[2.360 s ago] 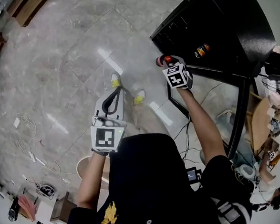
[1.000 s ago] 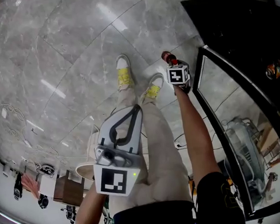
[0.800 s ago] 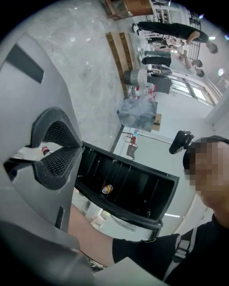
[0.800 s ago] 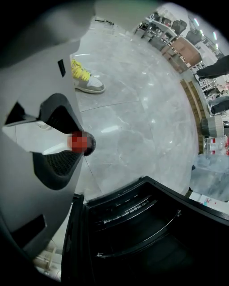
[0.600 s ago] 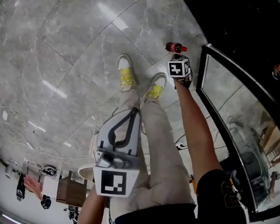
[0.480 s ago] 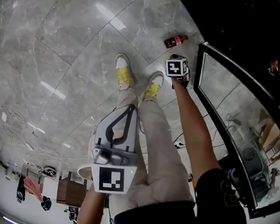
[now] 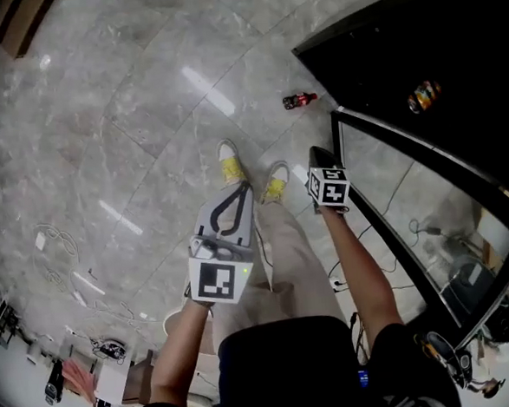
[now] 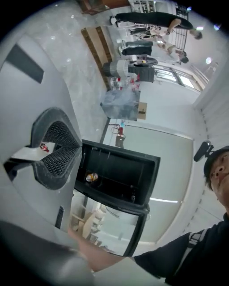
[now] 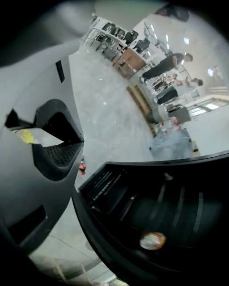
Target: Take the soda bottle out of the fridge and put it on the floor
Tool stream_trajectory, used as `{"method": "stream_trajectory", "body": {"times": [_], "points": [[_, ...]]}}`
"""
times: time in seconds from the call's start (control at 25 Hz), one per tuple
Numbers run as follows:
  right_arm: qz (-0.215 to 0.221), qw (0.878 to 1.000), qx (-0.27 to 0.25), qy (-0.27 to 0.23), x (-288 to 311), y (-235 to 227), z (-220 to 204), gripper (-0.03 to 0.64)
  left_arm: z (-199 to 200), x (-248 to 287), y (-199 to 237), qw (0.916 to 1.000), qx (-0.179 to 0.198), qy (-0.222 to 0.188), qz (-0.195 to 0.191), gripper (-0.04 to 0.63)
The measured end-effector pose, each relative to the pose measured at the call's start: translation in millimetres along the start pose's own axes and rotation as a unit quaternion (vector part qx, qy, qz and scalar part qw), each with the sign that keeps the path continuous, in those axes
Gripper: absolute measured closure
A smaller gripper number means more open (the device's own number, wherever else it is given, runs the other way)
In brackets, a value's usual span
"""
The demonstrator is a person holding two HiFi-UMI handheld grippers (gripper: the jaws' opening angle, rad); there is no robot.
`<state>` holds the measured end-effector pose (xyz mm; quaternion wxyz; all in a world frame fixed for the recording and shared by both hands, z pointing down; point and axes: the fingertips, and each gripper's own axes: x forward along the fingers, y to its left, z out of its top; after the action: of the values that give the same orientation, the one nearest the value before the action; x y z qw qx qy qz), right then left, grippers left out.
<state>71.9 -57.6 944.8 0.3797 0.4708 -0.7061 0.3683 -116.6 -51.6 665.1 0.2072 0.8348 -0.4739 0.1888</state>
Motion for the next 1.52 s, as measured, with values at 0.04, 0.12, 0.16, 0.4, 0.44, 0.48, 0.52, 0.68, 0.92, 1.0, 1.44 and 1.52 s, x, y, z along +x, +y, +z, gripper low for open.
{"method": "stream_trajectory", "body": {"times": [0.04,0.12,0.16,0.4,0.44,0.48,0.52,0.68,0.92,1.0,1.44,1.52], "points": [[0.006,1.0,-0.009,-0.027,-36.4,7.5,24.5,0.624,26.5,-7.9,-3.4,0.9998,0.008,-0.017,0.001,0.577],[0.011,0.997,-0.025,-0.075,-106.6,17.4,68.9,0.624,76.9,-25.8,-14.0,0.9987,0.029,-0.041,0.0,0.577],[0.013,0.995,-0.03,-0.097,-140.1,19.6,87.5,0.624,98.0,-35.0,-22.7,0.9979,0.042,-0.048,-0.002,0.577],[0.017,0.973,-0.052,-0.226,-324.0,18.0,168.1,0.624,198.0,-83.4,-97.7,0.9921,0.093,-0.083,-0.01,0.577],[0.021,0.967,-0.051,-0.249,-351.3,20.1,182.3,0.624,214.4,-89.8,-107.7,0.9906,0.1,-0.093,-0.01,0.577],[0.025,0.961,-0.05,-0.271,-377.8,22.6,195.4,0.624,230.0,-96.1,-117.5,0.9888,0.106,-0.104,-0.009,0.577],[0.03,0.954,-0.049,-0.293,-403.6,25.3,207.3,0.624,244.7,-102.2,-127.0,0.9866,0.114,-0.116,-0.008,0.577],[0.047,0.918,-0.048,-0.392,-501.0,40.7,249.1,0.624,297.9,-126.7,-154.0,0.9723,0.141,-0.186,-0.007,0.577],[0.055,0.874,-0.063,-0.478,-596.1,67.5,273.0,0.624,345.0,-152.9,-168.2,0.9591,0.16,-0.233,0.004,0.577],[0.052,0.869,-0.073,-0.487,-610.0,72.6,272.3,0.624,350.5,-157.3,-173.3,0.9562,0.164,-0.242,0.001,0.577],[0.03,0.866,-0.086,-0.492,-625.5,69.1,259.0,0.624,349.0,-161.3,-183.4,0.9537,0.161,-0.254,-0.008,0.577],[0.03,0.865,-0.089,-0.492,-627.4,70.2,257.8,0.624,348.5,-162.7,-185.4,0.9538,0.16,-0.254,-0.01,0.577]]}}
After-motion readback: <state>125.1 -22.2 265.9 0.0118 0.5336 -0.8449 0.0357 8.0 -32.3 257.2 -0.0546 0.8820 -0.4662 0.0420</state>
